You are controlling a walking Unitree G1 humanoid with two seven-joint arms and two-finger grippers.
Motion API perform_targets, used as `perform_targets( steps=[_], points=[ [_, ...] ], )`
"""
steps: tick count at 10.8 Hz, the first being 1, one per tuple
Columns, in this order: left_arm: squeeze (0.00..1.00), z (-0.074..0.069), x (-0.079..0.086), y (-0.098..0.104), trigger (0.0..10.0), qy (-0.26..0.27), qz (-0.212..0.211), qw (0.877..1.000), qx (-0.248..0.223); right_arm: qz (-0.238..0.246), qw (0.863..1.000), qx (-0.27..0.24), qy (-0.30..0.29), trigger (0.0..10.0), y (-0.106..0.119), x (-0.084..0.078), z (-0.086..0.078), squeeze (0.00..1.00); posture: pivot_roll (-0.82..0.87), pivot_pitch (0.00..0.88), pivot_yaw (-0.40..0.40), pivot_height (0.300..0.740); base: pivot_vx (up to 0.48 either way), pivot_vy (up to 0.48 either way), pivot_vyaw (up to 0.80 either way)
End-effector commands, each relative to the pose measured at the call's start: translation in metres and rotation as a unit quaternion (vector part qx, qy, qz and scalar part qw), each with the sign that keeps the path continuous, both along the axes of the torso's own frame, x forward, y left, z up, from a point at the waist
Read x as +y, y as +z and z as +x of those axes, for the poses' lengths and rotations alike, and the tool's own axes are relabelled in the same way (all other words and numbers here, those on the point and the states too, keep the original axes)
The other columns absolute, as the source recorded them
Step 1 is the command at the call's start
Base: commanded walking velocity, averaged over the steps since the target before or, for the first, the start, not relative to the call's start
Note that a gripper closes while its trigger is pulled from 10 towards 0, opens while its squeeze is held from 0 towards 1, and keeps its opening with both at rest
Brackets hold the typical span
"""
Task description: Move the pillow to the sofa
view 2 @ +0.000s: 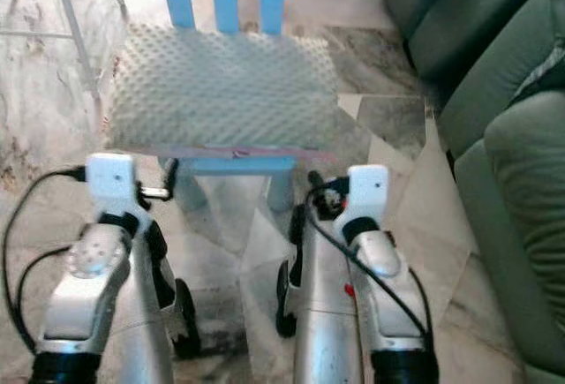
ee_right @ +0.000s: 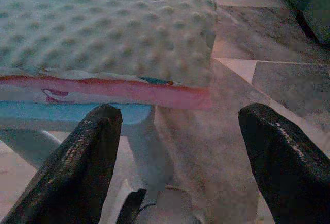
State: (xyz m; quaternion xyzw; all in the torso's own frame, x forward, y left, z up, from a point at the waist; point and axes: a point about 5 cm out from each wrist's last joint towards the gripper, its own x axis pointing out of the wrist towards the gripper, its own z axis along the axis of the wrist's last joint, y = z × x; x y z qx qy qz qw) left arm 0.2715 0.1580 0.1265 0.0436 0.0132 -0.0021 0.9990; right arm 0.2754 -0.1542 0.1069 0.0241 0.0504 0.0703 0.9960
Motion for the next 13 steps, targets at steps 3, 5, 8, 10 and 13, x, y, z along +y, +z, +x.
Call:
perform_targets(
  steps=[3, 5, 8, 10, 13],
  points=[
    [0.0, 0.0, -0.001, 0.005, 10.0, -0.001, -0.004, 1.0, -0.007, 0.006, 1.0, 0.005, 0.011, 10.0, -0.003, -0.001, -0.002, 0.0, -0.03, 0.41, -0.049, 0.494, 0.411, 0.091, 0.0],
    [0.0, 0.0, -0.001, 0.005, 10.0, -0.003, -0.006, 1.0, -0.005, 0.006, 1.0, 0.006, 0.016, 10.0, -0.003, -0.001, -0.004, 0.0, -0.03, 0.418, -0.05, 0.494, 0.174, 0.139, 0.0],
    [0.0, -0.001, 0.0, 0.006, 10.0, 0.004, -0.01, 1.0, -0.011, -0.014, 0.999, -0.016, 0.033, 10.0, 0.003, 0.002, -0.004, 0.0, -0.03, 0.42, -0.055, 0.494, 0.0, 0.0, 0.0],
    [0.0, 0.002, 0.001, 0.009, 10.0, 0.009, -0.005, 1.0, -0.017, -0.031, 0.999, -0.039, 0.019, 10.0, 0.013, -0.004, 0.003, 0.0, -0.03, 0.424, -0.06, 0.494, 0.0, 0.0, 0.0],
    [0.0, 0.012, 0.002, 0.012, 10.0, 0.008, -0.015, 0.999, -0.037, -0.054, 0.997, -0.047, -0.003, 10.0, 0.014, -0.015, 0.011, 0.0, -0.03, 0.44, -0.067, 0.494, 0.0, 0.0, 0.0]
  ],
)
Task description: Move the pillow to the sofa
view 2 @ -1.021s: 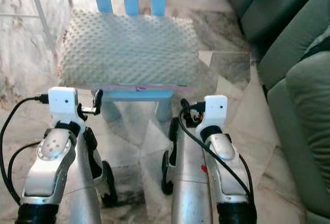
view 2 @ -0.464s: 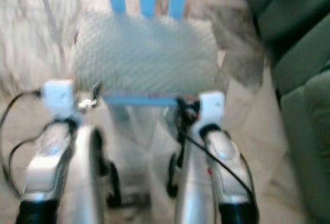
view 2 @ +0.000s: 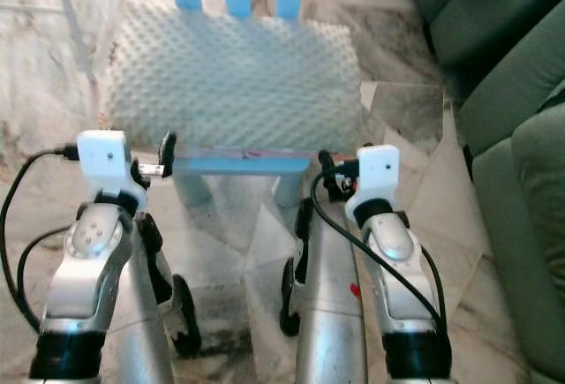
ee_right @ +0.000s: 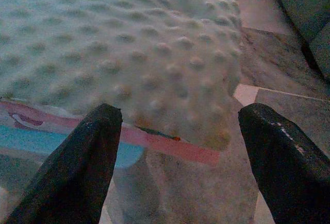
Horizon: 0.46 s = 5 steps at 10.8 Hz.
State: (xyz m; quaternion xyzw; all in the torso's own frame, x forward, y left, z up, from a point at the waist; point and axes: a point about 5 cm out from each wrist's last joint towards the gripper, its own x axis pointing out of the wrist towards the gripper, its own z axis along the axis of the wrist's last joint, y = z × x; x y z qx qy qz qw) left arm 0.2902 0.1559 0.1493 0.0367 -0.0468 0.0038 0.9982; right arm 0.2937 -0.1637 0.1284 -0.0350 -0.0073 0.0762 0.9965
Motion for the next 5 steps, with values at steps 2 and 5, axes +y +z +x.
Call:
perform_targets(
  steps=[2, 5],
  points=[
    [0.0, 0.003, 0.013, -0.003, 10.0, 0.019, 0.013, 1.0, -0.008, -0.024, 1.0, 0.0, -0.001, 10.0, -0.005, -0.004, 0.009, 0.0, -0.04, 0.471, -0.062, 0.494, 0.0, 0.0, 0.0],
    [0.0, 0.021, 0.01, 0.02, 10.0, 0.003, 0.002, 0.998, -0.057, -0.047, 0.996, -0.072, 0.022, 10.0, 0.025, 0.008, 0.038, 0.0, -0.03, 0.499, -0.056, 0.494, 0.0, 0.0, 0.0]
  ],
)
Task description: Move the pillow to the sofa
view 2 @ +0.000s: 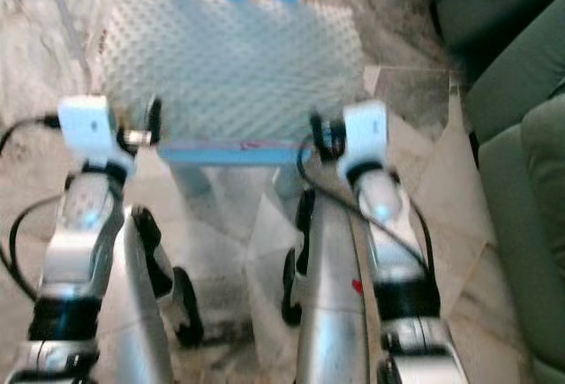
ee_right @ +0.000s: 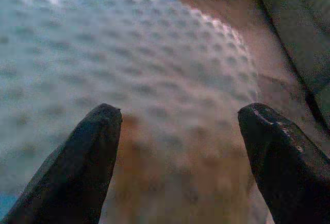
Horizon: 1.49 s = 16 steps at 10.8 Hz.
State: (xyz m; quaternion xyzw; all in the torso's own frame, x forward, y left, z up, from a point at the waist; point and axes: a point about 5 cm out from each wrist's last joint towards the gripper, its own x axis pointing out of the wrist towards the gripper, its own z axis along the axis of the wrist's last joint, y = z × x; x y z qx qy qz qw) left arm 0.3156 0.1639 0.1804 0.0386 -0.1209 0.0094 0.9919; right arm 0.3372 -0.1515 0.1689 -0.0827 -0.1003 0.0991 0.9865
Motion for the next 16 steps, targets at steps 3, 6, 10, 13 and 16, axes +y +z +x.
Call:
perform_targets(
  steps=[3, 6, 10, 13, 16],
  points=[
    [0.0, 0.019, -0.017, -0.004, 10.0, -0.027, -0.007, 1.0, 0.003, -0.01, 1.0, 0.014, -0.015, 10.0, -0.008, 0.003, 0.017, 0.0, -0.03, 0.525, -0.059, 0.494, 0.0, 0.0, 0.0],
    [0.0, 0.031, -0.034, -0.045, 10.0, -0.076, 0.001, 0.995, 0.067, 0.021, 0.995, 0.082, -0.043, 10.0, -0.036, 0.011, 0.025, 0.0, -0.04, 0.52, -0.061, 0.494, 0.0, 0.0, 0.0],
    [0.0, 0.027, -0.041, -0.076, 0.0, -0.095, 0.008, 0.989, 0.111, 0.045, 0.992, 0.112, -0.045, 0.0, -0.051, 0.014, 0.024, 0.0, -0.04, 0.509, -0.063, 0.494, 0.0, 0.0, 0.0],
    [0.0, 0.031, -0.038, -0.079, 0.0, -0.09, 0.015, 0.99, 0.11, 0.048, 0.99, 0.121, -0.052, 0.0, -0.055, 0.008, 0.026, 0.0, -0.05, 0.503, -0.058, 0.494, 0.0, 0.0, 0.0],
    [0.0, 0.034, -0.042, -0.077, 0.0, -0.096, 0.012, 0.99, 0.1, 0.05, 0.99, 0.12, -0.051, 0.0, -0.056, 0.008, 0.027, 0.0, -0.05, 0.498, -0.059, 0.494, 0.0, 0.0, 0.0]
  ],
)
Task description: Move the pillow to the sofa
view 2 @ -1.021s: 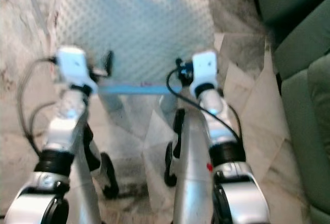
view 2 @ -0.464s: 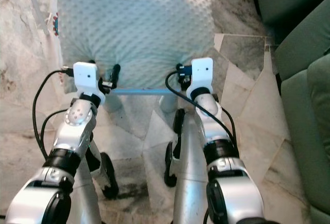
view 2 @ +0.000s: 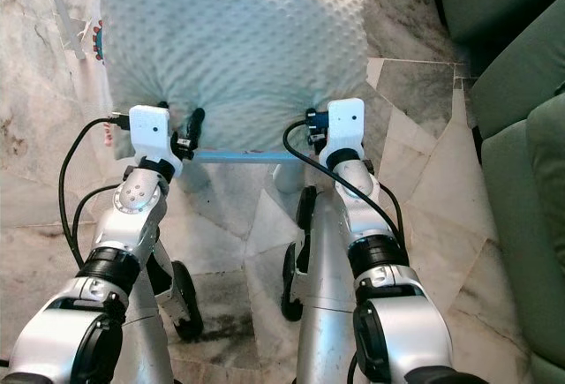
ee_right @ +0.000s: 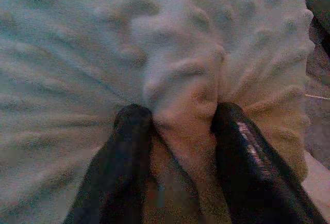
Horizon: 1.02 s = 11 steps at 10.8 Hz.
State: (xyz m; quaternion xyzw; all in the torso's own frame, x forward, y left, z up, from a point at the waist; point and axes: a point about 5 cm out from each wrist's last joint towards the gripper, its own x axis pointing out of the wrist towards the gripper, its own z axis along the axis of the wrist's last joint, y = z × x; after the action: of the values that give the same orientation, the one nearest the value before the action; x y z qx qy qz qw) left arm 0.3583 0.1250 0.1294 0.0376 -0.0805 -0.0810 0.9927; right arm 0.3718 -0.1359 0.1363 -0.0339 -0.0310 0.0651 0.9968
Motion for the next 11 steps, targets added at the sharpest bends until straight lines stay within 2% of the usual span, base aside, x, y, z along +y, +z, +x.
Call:
perform_targets(
  steps=[1, 8, 11],
  points=[
    [0.0, -0.0081, -0.0022, -0.0262, 0.0, -0.008, 0.005, 0.999, 0.053, 0.005, 0.999, 0.049, -0.015, 0.0, -0.0237, -0.0085, -0.0067, 0.0, -0.05, 0.498, -0.059, 0.494, 0.0, 0.0, 0.0],
    [0.0, -0.0073, -0.0033, -0.0275, 0.0, -0.017, -0.004, 0.999, 0.05, 0.006, 0.999, 0.052, -0.015, 0.0, -0.0259, -0.0092, -0.0051, 0.0, -0.05, 0.494, -0.06, 0.494, 0.0, 0.0, 0.0],
    [0.0, -0.01, 0.0, -0.0222, 0.0, -0.011, -0.016, 0.999, 0.034, 0.004, 0.999, 0.037, -0.007, 0.0, -0.0236, -0.006, -0.0052, 0.0, -0.05, 0.42, -0.058, 0.494, 0.0, 0.0, 0.0]
  ],
)
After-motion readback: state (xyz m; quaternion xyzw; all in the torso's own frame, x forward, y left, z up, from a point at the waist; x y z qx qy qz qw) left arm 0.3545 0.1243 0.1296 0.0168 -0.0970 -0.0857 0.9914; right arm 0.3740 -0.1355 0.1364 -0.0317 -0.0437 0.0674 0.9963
